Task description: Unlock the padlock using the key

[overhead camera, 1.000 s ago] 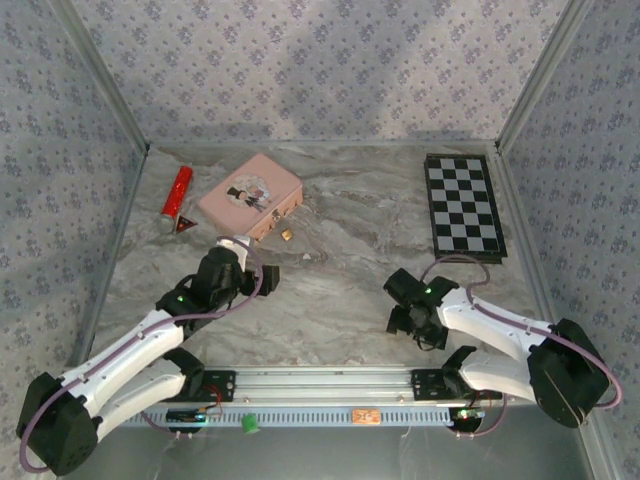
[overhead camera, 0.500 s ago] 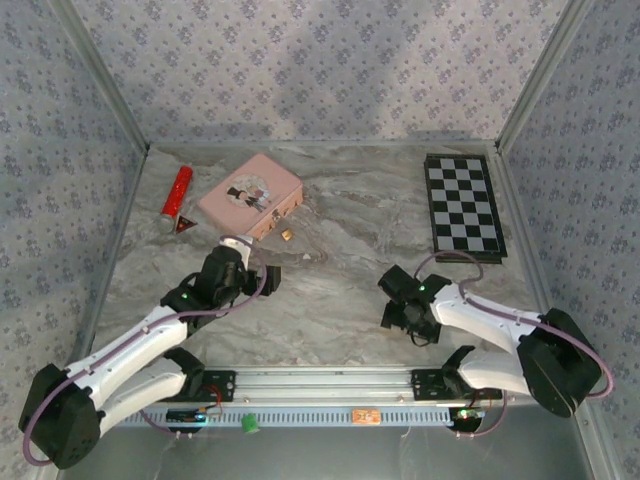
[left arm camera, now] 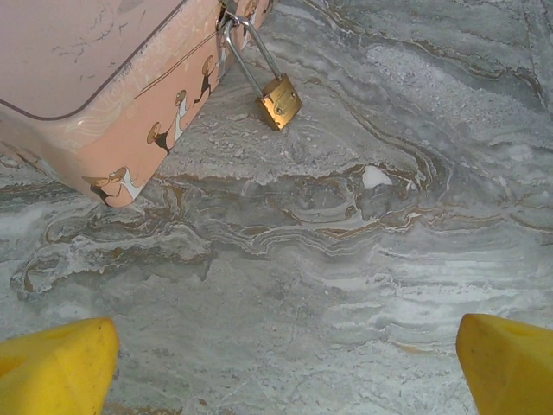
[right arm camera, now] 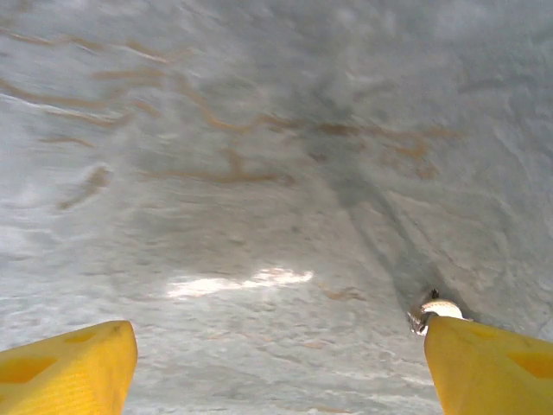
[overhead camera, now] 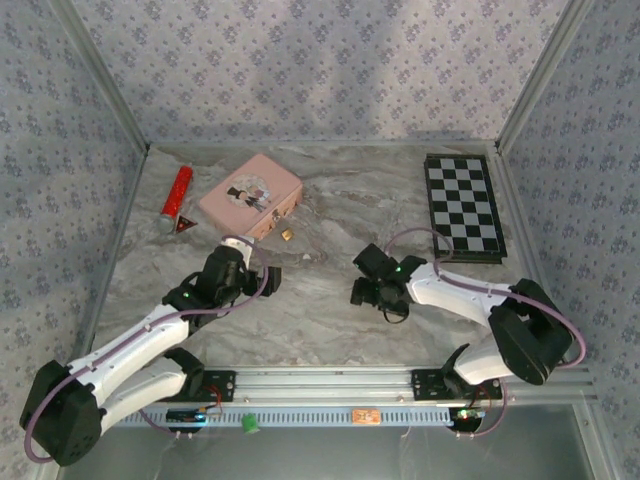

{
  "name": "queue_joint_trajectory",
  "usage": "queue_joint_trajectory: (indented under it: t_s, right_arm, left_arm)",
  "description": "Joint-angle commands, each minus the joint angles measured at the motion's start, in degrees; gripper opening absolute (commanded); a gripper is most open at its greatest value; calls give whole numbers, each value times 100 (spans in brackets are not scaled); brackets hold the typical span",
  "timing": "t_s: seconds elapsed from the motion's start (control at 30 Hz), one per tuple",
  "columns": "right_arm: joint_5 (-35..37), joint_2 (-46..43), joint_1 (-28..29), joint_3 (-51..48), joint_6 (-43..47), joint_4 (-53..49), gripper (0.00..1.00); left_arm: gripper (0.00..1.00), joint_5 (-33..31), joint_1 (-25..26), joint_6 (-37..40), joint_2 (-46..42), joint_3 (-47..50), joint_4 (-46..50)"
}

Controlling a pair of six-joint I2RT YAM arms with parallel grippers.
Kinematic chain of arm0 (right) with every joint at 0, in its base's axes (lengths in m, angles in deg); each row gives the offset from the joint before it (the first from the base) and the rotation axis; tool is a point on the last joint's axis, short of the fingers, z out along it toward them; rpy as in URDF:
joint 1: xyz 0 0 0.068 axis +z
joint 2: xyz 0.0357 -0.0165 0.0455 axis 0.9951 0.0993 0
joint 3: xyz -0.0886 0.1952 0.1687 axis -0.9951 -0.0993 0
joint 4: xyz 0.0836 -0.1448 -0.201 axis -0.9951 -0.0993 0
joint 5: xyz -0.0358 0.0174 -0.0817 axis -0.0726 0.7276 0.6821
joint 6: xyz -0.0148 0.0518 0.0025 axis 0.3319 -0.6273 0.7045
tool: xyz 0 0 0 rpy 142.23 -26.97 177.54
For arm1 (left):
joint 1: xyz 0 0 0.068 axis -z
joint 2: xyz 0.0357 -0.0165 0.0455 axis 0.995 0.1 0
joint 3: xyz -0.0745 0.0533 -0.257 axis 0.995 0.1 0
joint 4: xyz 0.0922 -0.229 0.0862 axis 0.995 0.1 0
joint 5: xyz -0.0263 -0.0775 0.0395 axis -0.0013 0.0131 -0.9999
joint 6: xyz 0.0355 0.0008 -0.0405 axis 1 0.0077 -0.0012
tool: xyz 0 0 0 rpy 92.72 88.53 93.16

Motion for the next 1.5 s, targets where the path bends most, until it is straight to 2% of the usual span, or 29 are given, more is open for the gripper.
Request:
queue_joint_trajectory:
  t_s: [0.0, 0.07, 0.17, 0.4, 0.53, 0.7, 0.8, 0.97, 1.47]
  right_arm:
    - [161, -296, -48, 123, 347, -648, 88]
    - [170, -460, -172, 52, 592, -758, 87]
    - [480, -467, -272, 151, 986, -1157, 78]
    - [745, 318, -264, 727, 1531, -1811, 61]
    - [711, 712, -264, 890, 1766, -1808, 58]
    - [527, 1060, -265, 981, 1788, -1641, 50]
    - [517, 1209, -257, 1015, 2024, -1602, 43]
    - [622, 1336, -215, 998, 2029, -1650, 39]
    - [705, 1469, -137, 962, 1983, -1589, 8]
  left_arm:
    - [100, -82, 20, 102, 10, -83, -111]
    - [100, -86, 29, 106, 21, -104, -111]
    - [100, -92, 36, 107, 53, -99, -128]
    - [100, -120, 31, 129, 90, -121, -122]
    - [100, -115, 44, 129, 78, -125, -120]
    - [100, -140, 39, 124, 77, -128, -109]
    - [100, -142, 53, 128, 73, -133, -93]
    - [100, -154, 53, 137, 73, -137, -93]
    - [100, -168, 71, 128, 101, -138, -102]
